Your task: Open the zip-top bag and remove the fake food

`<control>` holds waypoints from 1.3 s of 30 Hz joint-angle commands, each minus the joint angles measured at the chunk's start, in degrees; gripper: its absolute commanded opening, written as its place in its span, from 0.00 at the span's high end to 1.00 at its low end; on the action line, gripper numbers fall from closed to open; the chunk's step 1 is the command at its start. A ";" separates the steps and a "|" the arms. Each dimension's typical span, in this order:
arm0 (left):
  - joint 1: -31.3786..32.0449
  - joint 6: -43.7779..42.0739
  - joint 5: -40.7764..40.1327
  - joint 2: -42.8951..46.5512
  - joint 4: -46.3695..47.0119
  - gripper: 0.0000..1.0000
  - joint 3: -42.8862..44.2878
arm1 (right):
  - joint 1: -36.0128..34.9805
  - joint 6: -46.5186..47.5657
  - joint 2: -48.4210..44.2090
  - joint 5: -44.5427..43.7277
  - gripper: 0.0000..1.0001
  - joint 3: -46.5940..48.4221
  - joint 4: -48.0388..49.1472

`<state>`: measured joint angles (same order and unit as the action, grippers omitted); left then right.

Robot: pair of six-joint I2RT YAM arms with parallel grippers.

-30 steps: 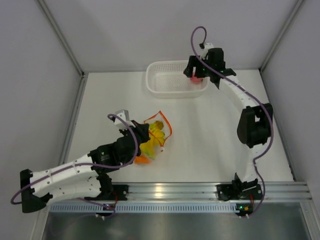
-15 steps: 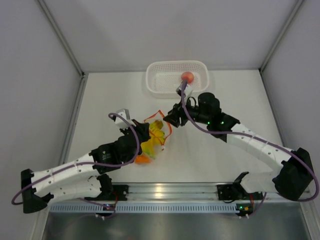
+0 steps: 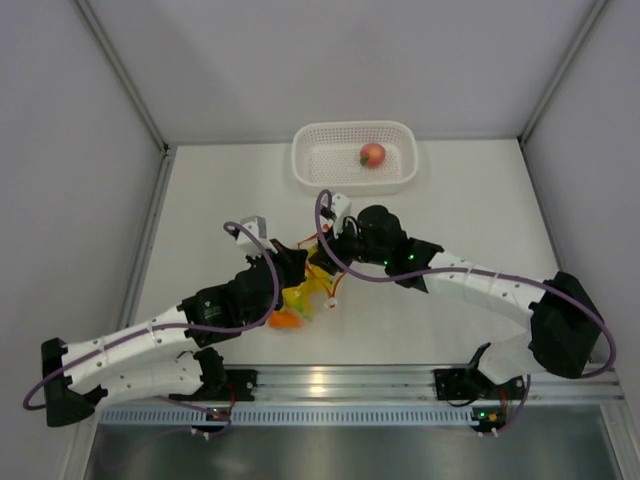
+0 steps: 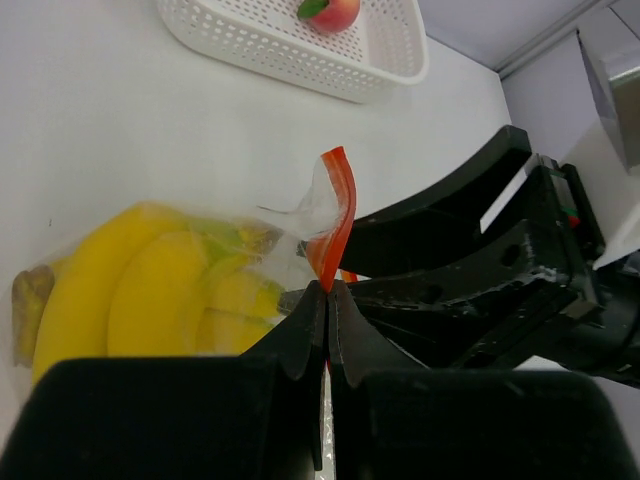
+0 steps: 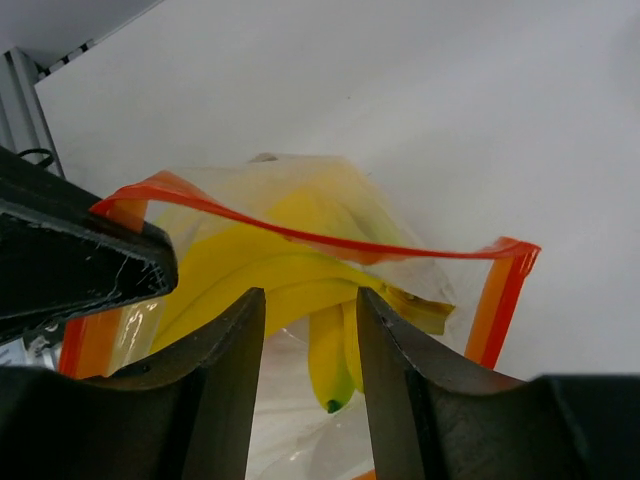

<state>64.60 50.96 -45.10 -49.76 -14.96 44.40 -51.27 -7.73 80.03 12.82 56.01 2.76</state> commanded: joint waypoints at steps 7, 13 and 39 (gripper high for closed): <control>-0.61 -2.97 8.97 1.86 2.83 1.00 2.62 | -0.85 17.98 2.85 2.56 0.50 -4.94 16.03; -5.08 -5.43 21.60 1.86 -0.59 1.00 4.90 | -0.85 26.34 3.11 2.30 0.43 -9.42 19.82; -23.11 -23.52 47.20 -8.42 -16.41 1.00 17.29 | 2.31 50.61 10.49 15.13 0.31 -4.59 17.53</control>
<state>41.71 32.69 -1.63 -57.14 -29.85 57.60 -49.93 37.12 89.67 23.83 49.19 19.14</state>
